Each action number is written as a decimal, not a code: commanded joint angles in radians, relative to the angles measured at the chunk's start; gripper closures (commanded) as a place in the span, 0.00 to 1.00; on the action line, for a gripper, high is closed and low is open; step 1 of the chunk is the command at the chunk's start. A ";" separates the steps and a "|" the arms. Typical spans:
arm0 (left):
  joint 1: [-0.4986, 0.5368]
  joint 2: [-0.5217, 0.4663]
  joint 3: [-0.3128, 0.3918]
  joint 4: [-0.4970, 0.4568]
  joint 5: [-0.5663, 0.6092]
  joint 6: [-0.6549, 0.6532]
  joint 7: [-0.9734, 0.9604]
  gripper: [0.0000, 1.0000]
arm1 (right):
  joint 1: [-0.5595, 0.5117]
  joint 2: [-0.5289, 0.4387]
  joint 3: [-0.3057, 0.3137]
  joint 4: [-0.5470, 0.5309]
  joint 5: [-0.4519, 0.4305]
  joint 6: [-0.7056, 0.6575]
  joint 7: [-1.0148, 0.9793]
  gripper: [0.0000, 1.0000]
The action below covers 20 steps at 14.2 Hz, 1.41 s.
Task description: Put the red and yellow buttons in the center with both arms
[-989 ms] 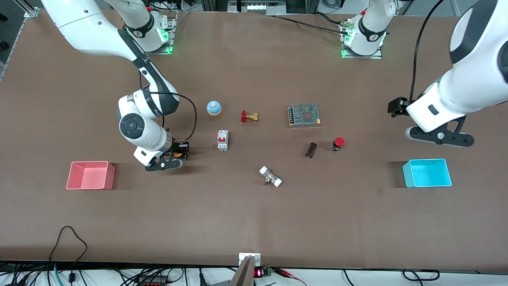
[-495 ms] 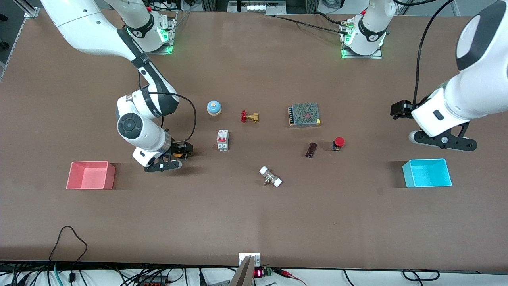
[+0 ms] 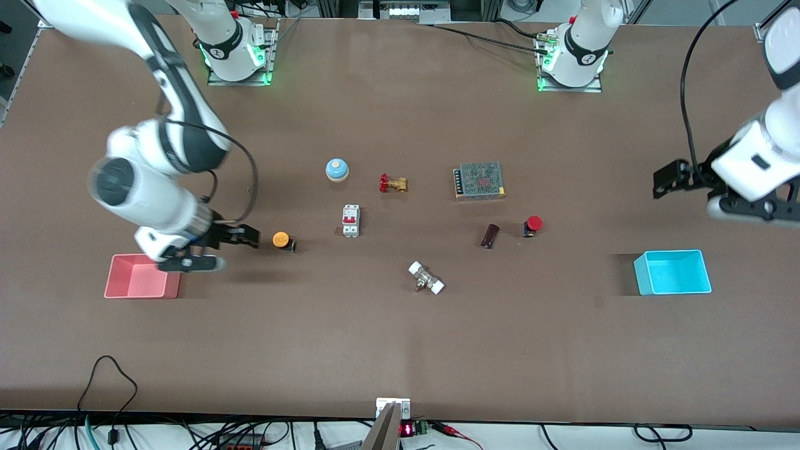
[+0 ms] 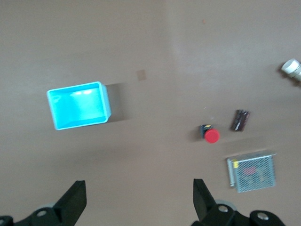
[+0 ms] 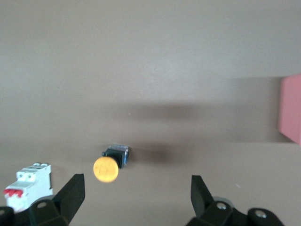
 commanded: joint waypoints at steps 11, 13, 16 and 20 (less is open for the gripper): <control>-0.067 -0.128 0.077 -0.146 -0.026 0.024 0.020 0.00 | -0.011 -0.299 -0.176 0.103 0.019 -0.384 -0.107 0.00; -0.072 -0.118 0.077 -0.125 -0.024 0.022 0.019 0.00 | 0.005 -0.304 -0.181 0.103 0.020 -0.404 -0.110 0.00; -0.078 -0.099 0.074 -0.103 -0.017 0.016 0.014 0.00 | 0.081 -0.302 -0.251 0.118 0.014 -0.433 -0.110 0.00; -0.078 -0.098 0.074 -0.102 -0.018 0.016 0.014 0.00 | 0.077 -0.302 -0.251 0.119 0.014 -0.442 -0.109 0.00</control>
